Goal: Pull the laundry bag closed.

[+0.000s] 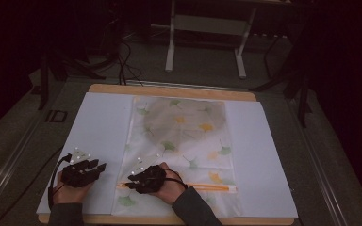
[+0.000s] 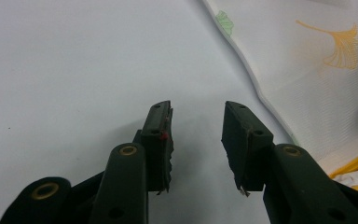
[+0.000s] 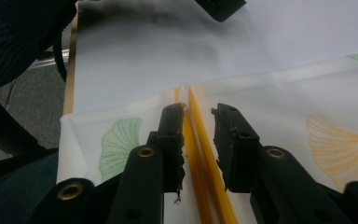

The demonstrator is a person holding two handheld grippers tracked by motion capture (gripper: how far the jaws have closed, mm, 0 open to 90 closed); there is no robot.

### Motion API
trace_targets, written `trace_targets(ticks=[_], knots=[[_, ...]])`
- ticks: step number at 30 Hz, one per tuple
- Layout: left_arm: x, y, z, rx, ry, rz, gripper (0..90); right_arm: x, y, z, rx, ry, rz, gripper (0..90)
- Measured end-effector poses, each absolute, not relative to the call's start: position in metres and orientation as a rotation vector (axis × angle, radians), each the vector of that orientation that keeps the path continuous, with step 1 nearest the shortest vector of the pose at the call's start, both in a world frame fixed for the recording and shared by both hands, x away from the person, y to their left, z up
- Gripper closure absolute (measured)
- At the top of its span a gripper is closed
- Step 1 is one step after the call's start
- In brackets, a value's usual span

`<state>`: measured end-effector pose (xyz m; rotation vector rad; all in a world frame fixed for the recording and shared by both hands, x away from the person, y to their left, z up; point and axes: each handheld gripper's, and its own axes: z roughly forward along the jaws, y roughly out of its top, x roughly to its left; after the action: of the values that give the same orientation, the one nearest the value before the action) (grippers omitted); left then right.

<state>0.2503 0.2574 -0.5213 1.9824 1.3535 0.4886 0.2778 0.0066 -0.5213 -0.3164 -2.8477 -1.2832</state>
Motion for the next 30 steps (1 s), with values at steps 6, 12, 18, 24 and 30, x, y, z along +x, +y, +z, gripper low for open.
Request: trace_targets(ticks=[6,12,18,24,30], knots=[[0.250,0.257,-0.521,1.984,1.353,0.490,62.7,0.277,0.014,-0.526,-0.292,-2.854,-1.262,71.4],[0.251,0.257,-0.522,1.990,1.349,0.489,62.7,0.276,0.021,-0.528,-0.282,-2.854,-1.247,71.6],[0.251,0.257,-0.522,1.992,1.347,0.487,62.7,0.276,0.028,-0.529,-0.266,-2.861,-1.226,71.8],[0.251,0.257,-0.522,1.991,1.348,0.488,62.6,0.279,0.035,-0.532,-0.263,-2.889,-1.195,76.5],[0.251,0.257,-0.522,1.992,1.346,0.488,62.6,0.280,0.037,-0.535,-0.254,-2.886,-1.179,77.2]])
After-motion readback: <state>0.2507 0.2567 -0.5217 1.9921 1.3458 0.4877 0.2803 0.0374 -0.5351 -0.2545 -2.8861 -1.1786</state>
